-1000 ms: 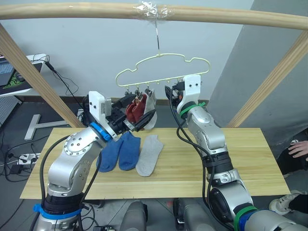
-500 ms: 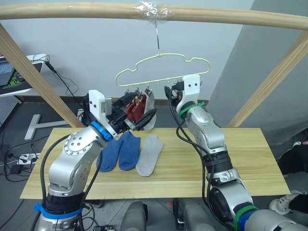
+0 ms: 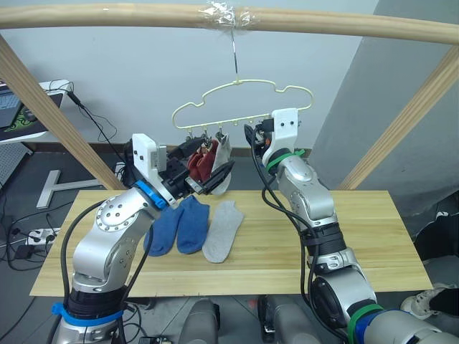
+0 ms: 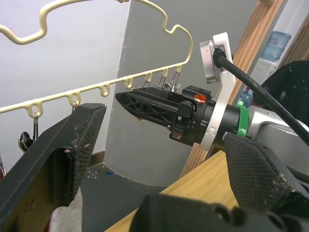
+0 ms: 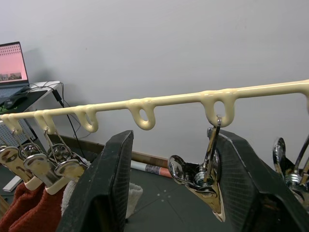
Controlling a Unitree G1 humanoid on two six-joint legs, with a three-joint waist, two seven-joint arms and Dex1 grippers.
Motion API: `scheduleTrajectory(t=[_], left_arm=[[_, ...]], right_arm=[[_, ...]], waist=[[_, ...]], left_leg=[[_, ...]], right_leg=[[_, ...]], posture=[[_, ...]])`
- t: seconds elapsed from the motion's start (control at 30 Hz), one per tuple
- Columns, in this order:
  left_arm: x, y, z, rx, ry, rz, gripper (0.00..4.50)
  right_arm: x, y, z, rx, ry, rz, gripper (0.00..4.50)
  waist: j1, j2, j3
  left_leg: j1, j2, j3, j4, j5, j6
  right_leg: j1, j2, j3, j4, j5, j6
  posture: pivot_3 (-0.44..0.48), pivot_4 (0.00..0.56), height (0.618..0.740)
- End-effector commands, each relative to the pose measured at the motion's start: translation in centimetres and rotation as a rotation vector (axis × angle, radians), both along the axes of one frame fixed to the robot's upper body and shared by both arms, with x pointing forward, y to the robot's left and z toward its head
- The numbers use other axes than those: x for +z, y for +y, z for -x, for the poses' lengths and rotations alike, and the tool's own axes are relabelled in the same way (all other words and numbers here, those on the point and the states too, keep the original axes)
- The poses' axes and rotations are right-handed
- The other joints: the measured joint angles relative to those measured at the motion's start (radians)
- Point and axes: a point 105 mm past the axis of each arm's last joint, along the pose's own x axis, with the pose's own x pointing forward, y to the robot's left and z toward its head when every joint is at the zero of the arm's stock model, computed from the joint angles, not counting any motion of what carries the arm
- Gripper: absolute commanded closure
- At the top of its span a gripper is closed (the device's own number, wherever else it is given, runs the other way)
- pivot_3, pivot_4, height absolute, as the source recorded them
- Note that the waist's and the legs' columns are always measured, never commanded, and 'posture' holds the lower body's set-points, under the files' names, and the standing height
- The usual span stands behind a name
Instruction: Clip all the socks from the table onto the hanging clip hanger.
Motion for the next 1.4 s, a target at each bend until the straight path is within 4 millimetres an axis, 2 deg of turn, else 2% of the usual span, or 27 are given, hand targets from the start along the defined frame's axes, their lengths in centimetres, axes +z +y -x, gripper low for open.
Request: scheduleTrajectory(t=[0.03,0.33,0.43,0.53,0.63,0.67,0.8,0.87,1.03,1.07,1.17,1.27,1.4], left_arm=[[1.5,-0.1,0.6,-0.007,-0.071,0.01,0.0],[1.4,-0.2,0.7,-0.006,-0.066,0.013,0.0],[1.4,-0.2,0.8,-0.008,-0.067,0.014,0.0],[1.3,-0.3,0.8,-0.006,-0.064,0.012,0.0],[1.2,-0.3,0.8,-0.005,-0.061,0.01,0.0],[1.2,-0.3,0.9,-0.004,-0.06,0.01,0.0],[0.8,-0.3,0.8,0.002,-0.048,0.004,0.0],[-0.5,-0.3,0.5,0.015,0.002,-0.021,0.0],[-6.1,0.5,-0.4,0.11,0.209,-0.004,0.0],[-7.8,0.2,-0.5,0.118,0.242,-0.045,0.0],[-10.7,-0.3,-0.8,0.127,0.292,-0.122,0.0],[-14.5,-1.1,-1.2,0.123,0.377,-0.163,0.0],[-17.3,-1.8,-1.9,0.139,0.381,-0.24,0.0]], right_arm=[[1.7,0.1,0.2,0.01,-0.056,-0.03,1.95],[1.5,0.0,0.2,0.015,-0.057,-0.029,1.95],[1.6,-0.1,0.2,0.016,-0.061,-0.028,2.55],[1.5,-0.3,0.1,0.014,-0.06,-0.026,3.57],[1.5,-0.4,0.1,0.012,-0.059,-0.028,4.35],[1.5,-0.4,0.1,0.012,-0.059,-0.028,4.48],[1.5,-0.6,0.0,0.009,-0.06,-0.03,4.48],[1.6,-0.8,0.0,0.007,-0.06,-0.029,4.48],[1.3,-1.4,0.0,0.013,-0.048,-0.012,4.48],[1.2,-1.6,0.1,0.01,-0.046,-0.009,4.48],[1.1,-1.8,0.1,0.009,-0.041,-0.005,4.48],[1.0,-1.9,0.4,0.01,-0.032,-0.002,4.48],[0.8,-2.0,0.6,0.009,-0.024,0.002,4.48]], waist=[[0.0,0.0,0.0],[0.0,0.0,0.0],[0.0,0.0,0.0],[0.0,0.0,0.0],[0.0,0.0,0.0],[0.0,0.0,0.0],[0.0,0.0,0.0],[-0.001,0.0,0.0],[-0.001,0.001,0.001],[-0.001,0.002,0.001],[-0.002,0.003,0.002],[-0.002,0.004,0.003],[-0.003,0.004,0.003]], left_leg=[[0.0,0.0,0.0,0.0,0.0,0.0],[0.0,0.0,0.0,0.0,0.0,0.0],[0.0,0.0,0.0,0.0,0.0,0.0],[0.0,0.0,0.0,0.0,0.0,0.0],[0.0,0.0,0.0,0.0,0.0,0.0],[0.0,0.0,0.0,0.0,0.0,0.0],[0.0,0.0,0.0,0.0,0.0,0.0],[0.0,0.0,0.0,0.0,0.0,0.0],[0.0,0.0,0.0,0.0,0.0,0.0],[0.0,0.0,0.0,0.0,0.0,0.0],[0.0,0.0,0.0,0.0,0.0,0.0],[0.0,0.0,0.0,0.0,0.0,0.0],[-0.001,0.0,0.001,0.0,0.0,0.0]], right_leg=[[0.0,0.0,0.0,0.0,0.0,0.0],[0.0,0.0,0.0,0.0,0.0,0.0],[0.0,0.0,0.0,0.0,0.0,0.0],[0.0,0.0,0.0,0.0,0.0,0.0],[0.0,0.0,0.0,0.0,0.0,0.0],[0.0,0.0,0.0,0.0,0.0,0.0],[0.0,0.0,0.0,0.0,0.0,0.0],[0.0,0.0,0.0,0.0,0.0,0.0],[0.0,0.0,0.001,0.0,0.0,0.0],[0.0,-0.001,0.001,0.0,0.0,0.0],[0.0,0.0,0.0,0.0,0.0,0.0],[0.0,0.0,0.0,0.0,0.0,0.0],[-0.001,-0.001,0.0,-0.001,0.0,0.0]], posture=[[0.108,0.194,0.74],[0.109,0.191,0.74],[0.107,0.194,0.74],[0.107,0.195,0.74],[0.109,0.201,0.74],[0.109,0.201,0.74],[0.111,0.203,0.74],[0.108,0.204,0.74],[0.099,0.206,0.74],[0.088,0.21,0.74],[0.088,0.21,0.74],[0.065,0.215,0.74],[0.05,0.218,0.74]])
